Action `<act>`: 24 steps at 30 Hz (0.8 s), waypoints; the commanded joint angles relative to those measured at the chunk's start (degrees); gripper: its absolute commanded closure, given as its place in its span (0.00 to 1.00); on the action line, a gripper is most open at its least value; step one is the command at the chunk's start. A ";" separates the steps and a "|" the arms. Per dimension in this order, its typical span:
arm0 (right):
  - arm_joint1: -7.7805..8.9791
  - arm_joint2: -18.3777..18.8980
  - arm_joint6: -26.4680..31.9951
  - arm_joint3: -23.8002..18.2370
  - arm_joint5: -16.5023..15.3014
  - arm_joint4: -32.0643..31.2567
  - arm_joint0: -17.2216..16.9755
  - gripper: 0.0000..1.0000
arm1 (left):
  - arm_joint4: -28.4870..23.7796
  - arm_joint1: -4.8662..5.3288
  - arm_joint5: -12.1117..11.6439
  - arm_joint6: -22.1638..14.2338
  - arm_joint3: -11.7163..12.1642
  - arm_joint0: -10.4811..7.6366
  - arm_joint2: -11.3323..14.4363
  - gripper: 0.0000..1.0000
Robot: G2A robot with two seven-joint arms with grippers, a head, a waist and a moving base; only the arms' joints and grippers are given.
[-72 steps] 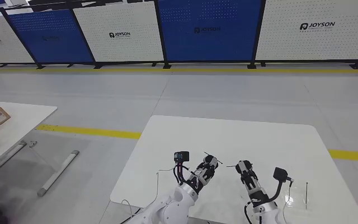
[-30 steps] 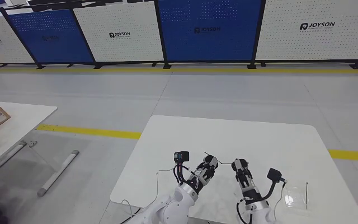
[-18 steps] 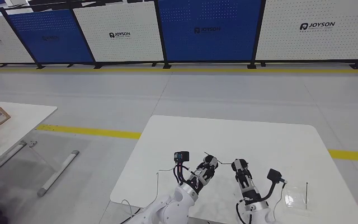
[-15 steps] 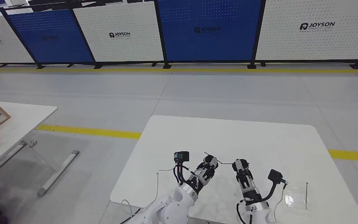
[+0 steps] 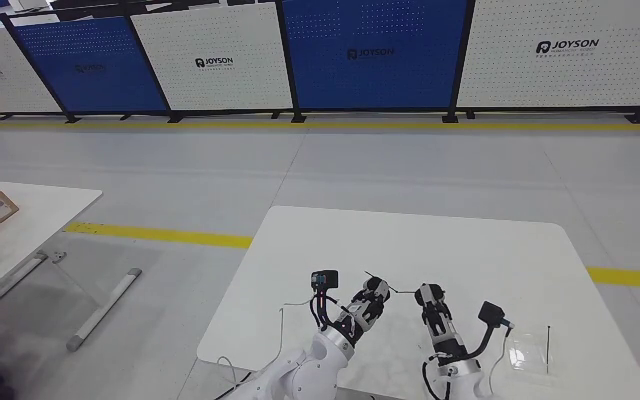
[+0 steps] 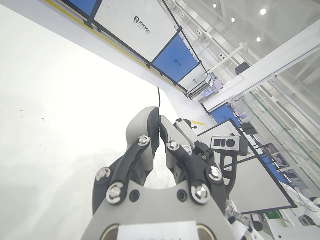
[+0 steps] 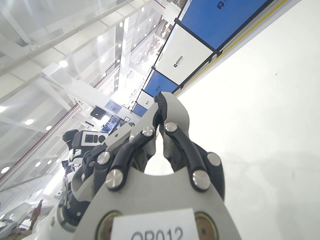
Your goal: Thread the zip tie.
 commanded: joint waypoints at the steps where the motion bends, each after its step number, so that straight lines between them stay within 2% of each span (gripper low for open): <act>1: -0.10 0.13 0.19 0.01 0.01 -0.11 -0.05 1.00 | 0.00 0.00 0.00 0.00 0.00 0.00 0.00 1.00; 17: -0.75 1.50 0.92 -0.89 -0.56 -1.31 -1.42 1.00 | 0.00 0.00 0.00 0.00 0.00 0.00 0.00 1.00; 24: -1.14 1.54 1.76 -0.69 0.11 -1.77 -1.29 1.00 | 0.00 0.00 0.00 0.00 0.00 0.00 0.00 1.00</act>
